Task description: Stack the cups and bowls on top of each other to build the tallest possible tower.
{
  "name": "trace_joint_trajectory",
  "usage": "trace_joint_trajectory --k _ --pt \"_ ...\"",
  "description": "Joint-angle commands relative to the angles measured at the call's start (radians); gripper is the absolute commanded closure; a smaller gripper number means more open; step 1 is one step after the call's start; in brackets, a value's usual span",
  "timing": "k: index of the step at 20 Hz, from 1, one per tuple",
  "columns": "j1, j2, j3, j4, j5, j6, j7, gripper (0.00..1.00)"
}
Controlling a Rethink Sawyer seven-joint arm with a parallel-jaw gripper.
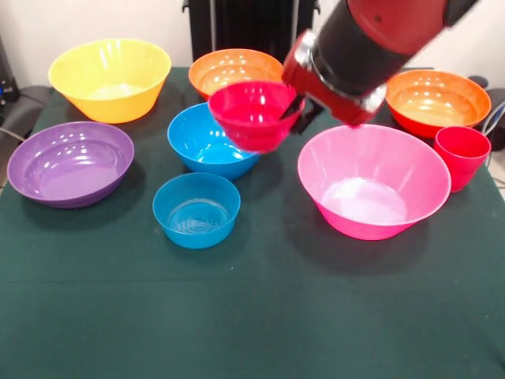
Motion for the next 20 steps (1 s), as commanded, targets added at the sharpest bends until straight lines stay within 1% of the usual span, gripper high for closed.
trace_joint_trajectory --k 1,2,3,6,7,8,9,10,11,15,20 --pt "0.001 0.222 0.128 -0.321 -0.077 0.162 -0.193 1.00" --pt "0.001 0.244 0.129 -0.361 -0.075 0.178 -0.196 1.00" --pt "0.002 0.285 0.136 -0.432 -0.079 0.210 -0.199 1.00" --pt "0.001 0.357 0.136 -0.554 -0.083 0.246 -0.216 1.00" --pt "-0.002 0.403 0.149 -0.632 -0.093 0.277 -0.224 1.00" --pt "-0.001 0.421 0.147 -0.660 -0.092 0.287 -0.226 1.00" --pt "-0.002 0.455 0.153 -0.716 -0.105 0.300 -0.233 1.00" --pt "-0.003 0.468 0.151 -0.736 -0.104 0.307 -0.234 1.00" --pt "-0.004 0.495 0.158 -0.777 -0.114 0.320 -0.242 1.00" --pt "-0.010 0.534 0.157 -0.826 -0.119 0.322 -0.255 1.00" --pt "-0.015 0.552 0.132 -0.844 -0.098 0.316 -0.273 1.00"
